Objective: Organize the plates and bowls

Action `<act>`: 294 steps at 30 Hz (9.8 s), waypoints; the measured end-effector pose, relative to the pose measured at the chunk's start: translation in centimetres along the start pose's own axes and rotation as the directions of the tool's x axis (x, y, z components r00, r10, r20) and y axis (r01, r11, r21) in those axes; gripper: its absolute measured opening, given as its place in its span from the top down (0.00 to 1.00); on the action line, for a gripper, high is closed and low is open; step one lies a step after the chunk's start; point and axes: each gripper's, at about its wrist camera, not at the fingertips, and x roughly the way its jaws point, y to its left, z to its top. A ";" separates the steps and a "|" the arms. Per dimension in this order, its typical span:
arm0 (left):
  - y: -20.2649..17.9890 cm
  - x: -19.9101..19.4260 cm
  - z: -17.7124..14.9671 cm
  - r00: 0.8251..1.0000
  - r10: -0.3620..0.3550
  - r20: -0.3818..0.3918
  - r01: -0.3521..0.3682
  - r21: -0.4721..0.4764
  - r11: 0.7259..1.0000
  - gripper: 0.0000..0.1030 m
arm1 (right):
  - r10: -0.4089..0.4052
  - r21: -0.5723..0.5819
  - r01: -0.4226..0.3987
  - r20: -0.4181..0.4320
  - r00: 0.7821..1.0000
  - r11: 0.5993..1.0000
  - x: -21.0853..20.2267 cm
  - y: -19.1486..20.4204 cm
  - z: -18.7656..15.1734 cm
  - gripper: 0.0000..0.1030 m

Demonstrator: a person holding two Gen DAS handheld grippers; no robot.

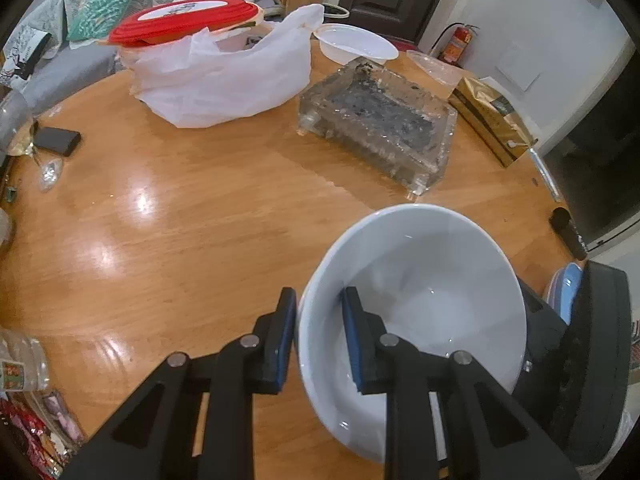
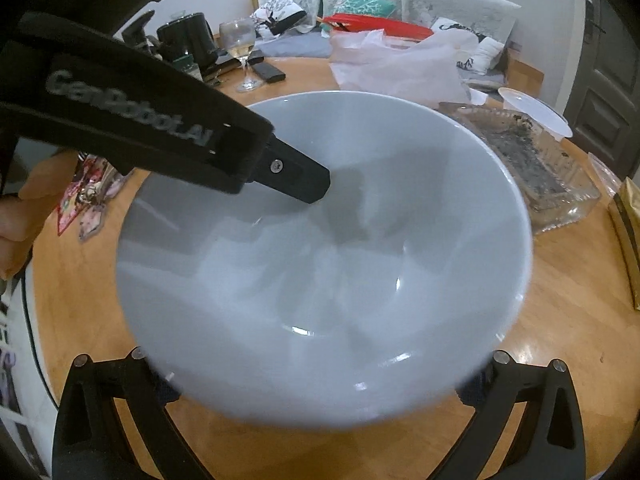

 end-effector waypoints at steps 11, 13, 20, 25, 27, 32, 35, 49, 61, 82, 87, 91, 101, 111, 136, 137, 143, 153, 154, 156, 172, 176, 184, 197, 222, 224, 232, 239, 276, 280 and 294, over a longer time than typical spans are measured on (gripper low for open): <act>0.5 0.1 -0.3 0.999 -0.040 0.002 0.040 -0.006 0.999 0.80 | -0.002 0.017 0.002 0.001 1.000 1.000 1.7 -0.2 0.1 0.01; 0.5 0.1 -0.2 0.999 -0.040 0.000 0.040 -0.007 0.999 0.80 | -0.006 0.014 0.006 0.011 1.000 1.000 1.8 -0.3 0.0 0.01; 0.7 0.2 -0.2 0.999 -0.053 -0.001 0.053 -0.028 0.998 0.79 | 0.008 0.029 -0.009 0.008 1.000 1.000 2.0 -0.7 0.5 0.00; 0.9 0.4 -0.1 0.998 -0.064 -0.003 0.064 -0.041 0.997 0.78 | 0.007 0.030 -0.008 0.009 1.000 1.000 2.1 -0.9 0.8 0.01; 0.8 0.4 -0.1 0.998 -0.058 -0.005 0.058 -0.034 0.998 0.78 | 0.001 0.027 -0.002 0.023 1.000 1.000 2.0 -0.9 0.7 0.01; 0.4 0.3 -0.5 0.999 -0.041 -0.020 0.040 -0.036 0.999 0.79 | -0.008 0.034 0.007 0.035 0.999 0.999 1.6 -0.6 0.2 0.01; 0.0 0.0 -1.3 0.999 -0.034 -0.029 0.033 -0.027 0.999 0.79 | 0.000 0.019 0.000 0.033 0.999 1.000 1.0 -0.1 -0.5 0.02; -2.2 -3.0 -8.4 0.997 -0.033 -0.071 0.032 -0.024 0.999 0.79 | 0.042 -0.047 -0.042 -0.014 0.999 0.998 -2.9 4.1 -6.0 0.02; -2.0 -3.1 -10.2 0.986 -0.126 -0.107 0.124 -0.022 0.992 0.76 | 0.071 -0.067 -0.073 -0.025 0.997 0.995 -3.3 4.7 -7.1 0.01; -1.3 -2.4 -9.6 0.975 -0.208 -0.077 0.205 -0.048 0.978 0.68 | 0.020 -0.093 -0.018 0.021 1.000 0.996 -3.1 4.9 -7.7 0.01; -1.6 -2.5 -9.7 0.978 -0.193 -0.085 0.190 -0.035 0.981 0.68 | 0.021 -0.101 -0.018 0.029 0.999 0.995 -3.4 5.3 -8.0 0.01; -1.9 -2.9 -9.7 0.980 -0.185 -0.075 0.184 -0.024 0.983 0.68 | 0.025 -0.095 -0.021 0.041 0.999 0.995 -3.9 5.2 -7.9 0.01; -3.3 -5.3 -9.2 0.987 -0.158 -0.044 0.158 0.013 0.987 0.68 | 0.011 -0.092 -0.003 0.091 0.996 0.996 -6.7 5.9 -8.1 0.01; -6.0 -8.3 -9.4 0.991 -0.134 -0.012 0.135 0.053 0.989 0.68 | -0.007 -0.086 0.019 0.141 0.990 0.996 -10.0 6.0 -8.8 0.01; -16.5 -9.2 -8.2 0.992 -0.128 0.007 0.126 0.157 0.979 0.68 | -0.080 -0.009 0.084 0.211 0.974 0.996 -16.1 2.9 -13.5 0.01; -16.9 -9.1 -8.1 0.992 -0.128 0.007 0.125 0.162 0.979 0.68 | -0.084 -0.006 0.087 0.214 0.973 0.996 -16.3 2.7 -13.8 0.01; -19.8 -8.6 -7.8 0.992 -0.127 -0.001 0.124 0.187 0.974 0.68 | -0.098 0.015 0.097 0.220 0.970 0.995 -17.3 2.4 -14.7 0.01; -24.3 -7.2 -7.1 0.989 -0.144 -0.022 0.145 0.233 0.962 0.68 | -0.136 0.066 0.125 0.219 0.966 0.990 -19.0 1.8 -16.9 0.01; -24.8 -7.1 -6.9 0.989 -0.146 -0.025 0.148 0.238 0.960 0.68 | -0.142 0.072 0.129 0.217 0.966 0.989 -19.2 1.7 -17.2 0.01; -25.7 -6.8 -6.8 0.988 -0.151 -0.030 0.154 0.248 0.957 0.68 | -0.151 0.079 0.137 0.215 0.965 0.987 -19.5 1.4 -17.7 0.01; -31.2 -3.5 -5.1 0.978 -0.197 -0.074 0.210 0.289 0.934 0.68 | -0.194 0.140 0.172 0.166 0.967 0.975 -21.9 -0.5 -20.9 0.01; -31.8 -2.5 -4.8 0.975 -0.205 -0.088 0.222 0.287 0.932 0.68 | -0.199 0.156 0.175 0.151 0.968 0.972 -21.9 -0.5 -21.2 0.01; -32.3 -0.9 -4.5 0.969 -0.221 -0.112 0.244 0.277 0.929 0.68 | -0.199 0.165 0.178 0.121 0.973 0.970 -21.9 -0.9 -21.3 0.01; -31.1 2.0 -4.2 0.954 -0.262 -0.149 0.290 0.213 0.933 0.68 | -0.181 0.144 0.174 0.039 0.983 0.974 -20.5 -2.2 -18.2 0.01; -29.1 4.1 -3.8 0.939 -0.296 -0.178 0.321 0.139 0.937 0.69 | -0.154 0.148 0.155 -0.016 0.988 0.977 -18.2 -4.1 -18.3 0.01; -28.9 4.2 -4.0 0.935 -0.306 -0.182 0.331 0.127 0.935 0.68 | -0.160 0.150 0.162 -0.020 0.987 0.975 -18.0 -4.1 -18.7 0.01; -29.1 3.5 -4.1 0.953 -0.251 -0.170 0.278 0.157 0.948 0.68 | -0.183 0.138 0.185 -0.023 0.983 0.973 -18.2 -4.2 -19.0 0.01; -29.4 3.1 -4.3 0.964 -0.210 -0.163 0.238 0.176 0.955 0.68 | -0.192 0.138 0.195 -0.028 0.981 0.971 -18.3 -4.5 -19.0 0.01; -30.3 -7.2 -8.1 0.995 -0.048 0.088 0.017 0.319 0.948 0.17 | -0.314 0.201 0.285 0.135 0.940 0.937 -27.1 -2.4 -19.6 0.03; -30.1 -8.5 -8.2 0.991 -0.044 0.123 0.001 0.329 0.944 0.13 | -0.320 0.217 0.285 0.151 0.935 0.934 -27.9 -2.4 -19.5 0.03; -29.5 -11.9 -8.7 0.969 -0.076 0.236 -0.004 0.322 0.947 0.00 | -0.389 0.256 0.331 0.222 0.894 0.908 -31.4 -1.5 -18.4 0.01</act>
